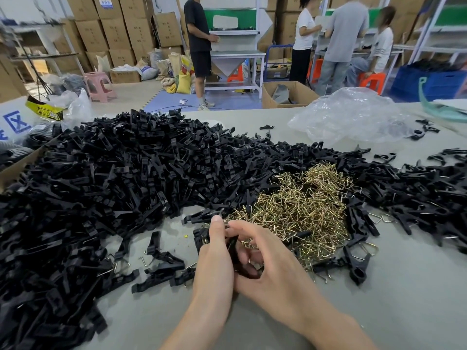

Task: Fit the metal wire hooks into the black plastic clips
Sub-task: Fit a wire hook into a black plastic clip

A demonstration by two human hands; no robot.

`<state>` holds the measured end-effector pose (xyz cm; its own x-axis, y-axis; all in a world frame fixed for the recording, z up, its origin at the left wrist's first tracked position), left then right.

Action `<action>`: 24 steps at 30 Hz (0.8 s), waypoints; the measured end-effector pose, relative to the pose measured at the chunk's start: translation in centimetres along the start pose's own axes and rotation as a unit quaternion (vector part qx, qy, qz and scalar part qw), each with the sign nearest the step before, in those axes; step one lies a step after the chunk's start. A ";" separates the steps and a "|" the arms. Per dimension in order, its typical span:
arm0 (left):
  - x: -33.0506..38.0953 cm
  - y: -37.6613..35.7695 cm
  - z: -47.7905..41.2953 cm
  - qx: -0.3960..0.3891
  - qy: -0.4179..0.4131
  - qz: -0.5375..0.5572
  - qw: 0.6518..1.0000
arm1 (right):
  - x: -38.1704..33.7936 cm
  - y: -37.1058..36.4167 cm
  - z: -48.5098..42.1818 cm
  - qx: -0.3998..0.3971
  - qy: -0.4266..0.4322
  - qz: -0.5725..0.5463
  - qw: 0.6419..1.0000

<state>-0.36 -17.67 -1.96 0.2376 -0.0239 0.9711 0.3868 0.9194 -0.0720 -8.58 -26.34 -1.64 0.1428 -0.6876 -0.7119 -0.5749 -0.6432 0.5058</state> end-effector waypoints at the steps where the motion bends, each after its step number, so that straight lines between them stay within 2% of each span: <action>1: 0.1 0.0 0.0 -0.009 -0.006 0.001 1.000 | 0.1 0.0 0.0 0.004 -0.001 0.005 1.000; 3: 0.4 0.0 0.1 -0.043 0.000 0.018 0.999 | 0.2 0.1 -0.2 0.006 -0.004 0.012 1.000; 7: 1.2 0.2 0.3 -0.095 0.047 0.083 0.991 | 0.3 0.1 -0.6 0.021 0.055 0.064 0.996; 11: 1.5 0.5 0.5 -0.147 0.033 0.095 0.984 | 0.3 0.6 -0.8 0.061 0.043 0.055 0.996; 14: 1.6 0.7 0.4 -0.162 0.016 0.091 0.982 | 0.3 1.9 -0.9 0.135 -0.009 0.015 0.991; 16: 1.4 1.0 0.2 -0.168 0.010 0.100 0.981 | 0.3 3.8 -1.0 0.193 -0.096 -0.088 0.973; 18: 1.3 1.3 0.2 -0.175 0.008 0.109 0.978 | 0.9 7.1 -2.0 0.281 -0.159 -0.187 0.928; 19: 1.3 1.1 0.2 -0.179 0.009 0.110 0.978 | 1.5 9.9 -2.7 0.344 -0.171 -0.259 0.886; 21: 1.2 1.2 0.0 -0.172 0.004 0.101 0.980 | 2.9 15.0 -4.6 0.433 -0.192 -0.430 0.769; 22: 1.0 1.1 0.1 -0.163 -0.003 0.091 0.982 | 3.4 17.3 -5.2 0.452 -0.205 -0.491 0.716; 23: 0.9 1.0 0.3 -0.151 -0.013 0.082 0.985 | 3.8 18.8 -5.5 0.457 -0.227 -0.525 0.681; 24: 0.7 1.2 0.6 -0.132 -0.036 0.067 0.988 | 4.1 19.5 -5.5 0.446 -0.252 -0.535 0.672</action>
<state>-0.28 -16.38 -1.19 0.2428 0.1275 0.9616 0.5781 0.7771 -0.2490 -14.81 -43.57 7.96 0.6970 0.3534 -0.6239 -0.6471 -0.0647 -0.7596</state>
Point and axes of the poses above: each hand's wrist, its own z-axis away from the middle knuckle, its own y-axis out of the back of the hand, x = y × z, the point moved 1 cm from there along -z, towards the middle knuckle, and after that the axes turned 6 degrees about x, right-handed, at the moved point
